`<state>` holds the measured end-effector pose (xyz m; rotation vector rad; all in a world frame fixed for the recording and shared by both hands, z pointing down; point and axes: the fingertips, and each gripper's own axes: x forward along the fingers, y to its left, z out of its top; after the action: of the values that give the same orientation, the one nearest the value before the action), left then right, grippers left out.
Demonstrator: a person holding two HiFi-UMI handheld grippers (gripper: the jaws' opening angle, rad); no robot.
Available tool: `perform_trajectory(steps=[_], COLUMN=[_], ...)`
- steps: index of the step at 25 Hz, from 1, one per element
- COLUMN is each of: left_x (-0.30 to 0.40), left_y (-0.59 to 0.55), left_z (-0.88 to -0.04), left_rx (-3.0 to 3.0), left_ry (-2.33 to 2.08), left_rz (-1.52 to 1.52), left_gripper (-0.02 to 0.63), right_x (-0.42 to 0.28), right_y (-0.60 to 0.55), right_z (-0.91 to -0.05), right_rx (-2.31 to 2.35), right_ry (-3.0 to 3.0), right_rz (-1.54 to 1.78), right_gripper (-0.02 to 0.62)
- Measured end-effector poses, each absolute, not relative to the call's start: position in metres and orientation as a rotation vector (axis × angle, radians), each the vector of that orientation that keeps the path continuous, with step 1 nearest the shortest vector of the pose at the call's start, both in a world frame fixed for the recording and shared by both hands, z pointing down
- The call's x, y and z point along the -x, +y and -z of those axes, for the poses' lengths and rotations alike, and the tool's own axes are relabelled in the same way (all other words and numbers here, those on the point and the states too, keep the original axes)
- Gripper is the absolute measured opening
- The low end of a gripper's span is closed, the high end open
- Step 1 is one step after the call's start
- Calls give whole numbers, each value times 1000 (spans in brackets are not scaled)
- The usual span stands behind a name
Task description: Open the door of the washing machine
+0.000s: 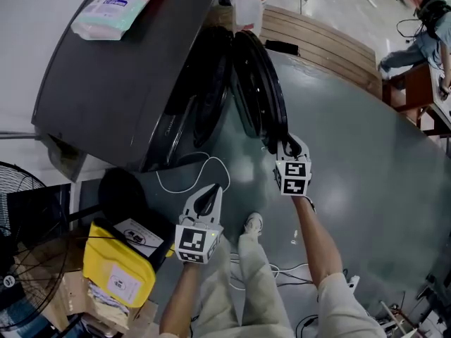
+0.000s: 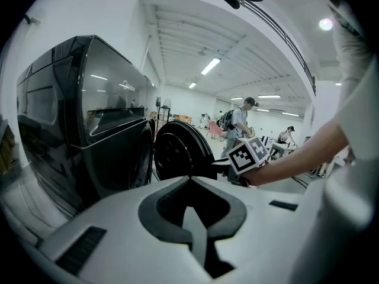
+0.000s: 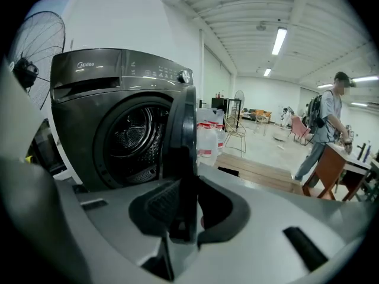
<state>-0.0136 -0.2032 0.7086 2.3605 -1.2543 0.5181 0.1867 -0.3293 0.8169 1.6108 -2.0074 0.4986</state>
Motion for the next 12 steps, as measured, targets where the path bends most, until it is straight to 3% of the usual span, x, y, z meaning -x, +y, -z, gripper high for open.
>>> perform_trajectory(steps=[12], left_x=[-36], left_y=[-223], left_z=[-716], left_rx=[-2378], left_ry=[-1197], left_rz=[-533], left_gripper=[9], right_x=[-271], right_y=[-355], right_z=[-820], right_rx=[-1627], right_ry=[-1963], right_rz=[-455], right_gripper=[91])
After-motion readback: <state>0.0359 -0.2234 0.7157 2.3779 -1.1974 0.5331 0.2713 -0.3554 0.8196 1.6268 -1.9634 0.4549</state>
